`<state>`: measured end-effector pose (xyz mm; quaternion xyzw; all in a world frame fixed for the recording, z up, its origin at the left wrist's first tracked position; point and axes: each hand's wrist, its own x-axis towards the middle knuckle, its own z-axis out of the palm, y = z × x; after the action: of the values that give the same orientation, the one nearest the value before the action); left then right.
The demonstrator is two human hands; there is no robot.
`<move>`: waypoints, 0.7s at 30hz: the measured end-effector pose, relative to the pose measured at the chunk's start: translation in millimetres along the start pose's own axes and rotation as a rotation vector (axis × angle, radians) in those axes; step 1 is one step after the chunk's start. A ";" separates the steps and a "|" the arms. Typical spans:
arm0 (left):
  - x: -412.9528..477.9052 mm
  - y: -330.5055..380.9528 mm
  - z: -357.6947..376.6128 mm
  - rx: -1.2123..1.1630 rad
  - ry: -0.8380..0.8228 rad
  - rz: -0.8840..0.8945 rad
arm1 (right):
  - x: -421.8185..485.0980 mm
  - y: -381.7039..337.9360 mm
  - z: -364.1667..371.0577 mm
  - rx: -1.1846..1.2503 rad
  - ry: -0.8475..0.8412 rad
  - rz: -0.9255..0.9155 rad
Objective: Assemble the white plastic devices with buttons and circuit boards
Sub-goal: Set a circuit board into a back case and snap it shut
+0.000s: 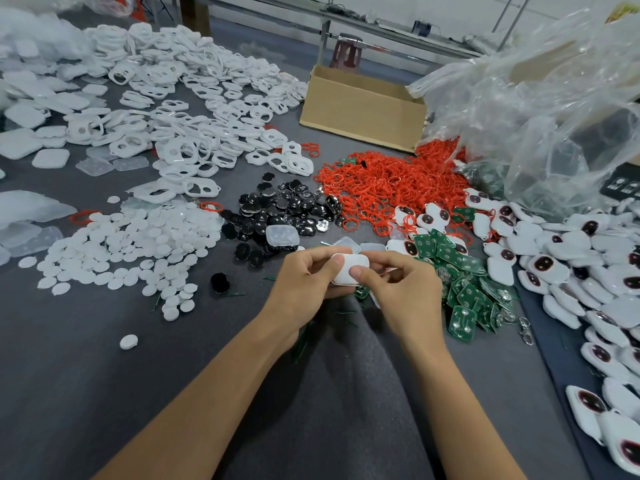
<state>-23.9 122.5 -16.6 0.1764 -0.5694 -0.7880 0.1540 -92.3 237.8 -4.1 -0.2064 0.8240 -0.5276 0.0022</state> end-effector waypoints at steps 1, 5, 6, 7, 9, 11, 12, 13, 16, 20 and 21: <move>-0.1 -0.2 0.3 0.001 0.006 0.000 | 0.5 -0.2 -0.5 0.026 -0.024 0.018; -1.5 -1.9 0.8 0.005 0.006 0.006 | 0.1 -3.6 -5.7 0.293 -0.188 0.142; -2.2 -2.3 1.1 0.005 -0.003 0.013 | 0.2 -4.4 -7.5 0.330 -0.201 0.165; -3.1 -2.7 1.4 0.001 -0.011 0.026 | 0.6 -5.0 -8.9 0.354 -0.199 0.180; -4.3 -3.4 2.2 -0.011 -0.021 0.052 | 0.4 -6.1 -10.9 0.388 -0.186 0.200; -4.5 -3.8 3.1 -0.019 -0.025 0.069 | 0.0 -6.8 -11.9 0.419 -0.190 0.227; -4.6 -3.9 3.7 -0.018 -0.031 0.076 | 0.0 -7.0 -12.6 0.433 -0.197 0.242; -4.9 -4.1 4.1 -0.015 -0.035 0.081 | 0.3 -7.0 -13.5 0.443 -0.208 0.256; -5.5 -4.6 4.8 0.008 -0.035 0.095 | 1.6 -6.0 -16.1 0.444 -0.233 0.273; -5.1 -5.3 5.3 0.024 -0.028 0.107 | 2.3 -4.2 -15.6 0.471 -0.220 0.278; -5.1 -5.5 5.4 0.022 -0.029 0.108 | 2.4 -3.8 -15.2 0.469 -0.217 0.277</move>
<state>-22.1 131.0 -19.7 0.1358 -0.5888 -0.7748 0.1861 -96.6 248.9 6.5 -0.1409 0.6947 -0.6733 0.2102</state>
